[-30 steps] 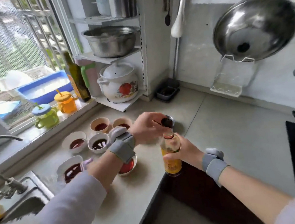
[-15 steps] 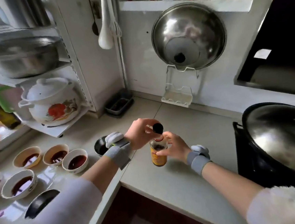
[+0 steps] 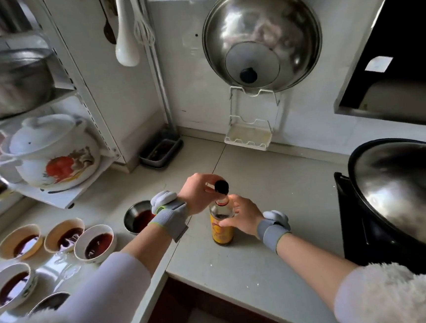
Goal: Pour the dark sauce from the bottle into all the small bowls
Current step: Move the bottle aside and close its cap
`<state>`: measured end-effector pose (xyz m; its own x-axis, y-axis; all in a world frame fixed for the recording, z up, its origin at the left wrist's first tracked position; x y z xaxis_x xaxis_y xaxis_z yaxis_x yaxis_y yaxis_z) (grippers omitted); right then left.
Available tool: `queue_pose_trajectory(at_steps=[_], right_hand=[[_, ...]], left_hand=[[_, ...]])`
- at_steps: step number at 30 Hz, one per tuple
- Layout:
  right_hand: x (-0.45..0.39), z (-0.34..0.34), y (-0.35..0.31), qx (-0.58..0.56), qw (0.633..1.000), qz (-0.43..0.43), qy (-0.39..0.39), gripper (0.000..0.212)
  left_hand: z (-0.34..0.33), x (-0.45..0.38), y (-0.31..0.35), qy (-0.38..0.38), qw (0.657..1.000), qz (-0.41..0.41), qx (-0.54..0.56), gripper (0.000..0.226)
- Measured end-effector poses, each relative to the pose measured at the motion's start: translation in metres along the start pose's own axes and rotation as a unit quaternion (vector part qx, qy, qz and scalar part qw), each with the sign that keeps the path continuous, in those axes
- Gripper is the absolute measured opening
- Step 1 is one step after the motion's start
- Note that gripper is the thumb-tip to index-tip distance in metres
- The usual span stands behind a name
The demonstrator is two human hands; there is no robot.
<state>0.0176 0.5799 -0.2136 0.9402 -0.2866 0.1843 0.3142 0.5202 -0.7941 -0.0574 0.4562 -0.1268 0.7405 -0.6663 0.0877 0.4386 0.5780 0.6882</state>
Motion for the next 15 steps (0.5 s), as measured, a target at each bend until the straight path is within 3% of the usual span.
queue_pose_trajectory(at_steps=[9, 15], right_hand=[[-0.002, 0.000, -0.004, -0.003, 0.999, -0.043, -0.031, 0.062], [-0.005, 0.017, -0.014, 0.079, 0.990, -0.078, -0.087, 0.057]], left_hand=[[0.000, -0.001, 0.000, -0.013, 0.999, 0.017, 0.026, 0.035], [0.018, -0.004, -0.010, -0.074, 0.993, 0.049, -0.079, 0.049]])
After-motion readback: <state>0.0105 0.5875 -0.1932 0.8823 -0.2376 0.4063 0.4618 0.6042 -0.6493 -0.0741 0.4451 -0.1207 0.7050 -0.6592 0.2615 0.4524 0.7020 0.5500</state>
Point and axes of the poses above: each hand's wrist, its own x-axis away from the middle knuckle, its own z-axis out of the back of the hand, y = z × x, the point moved 2 cm from there along -x, towards the middle knuckle, and after that the axes turned 3 degrees about z, right-handed, at the moved point
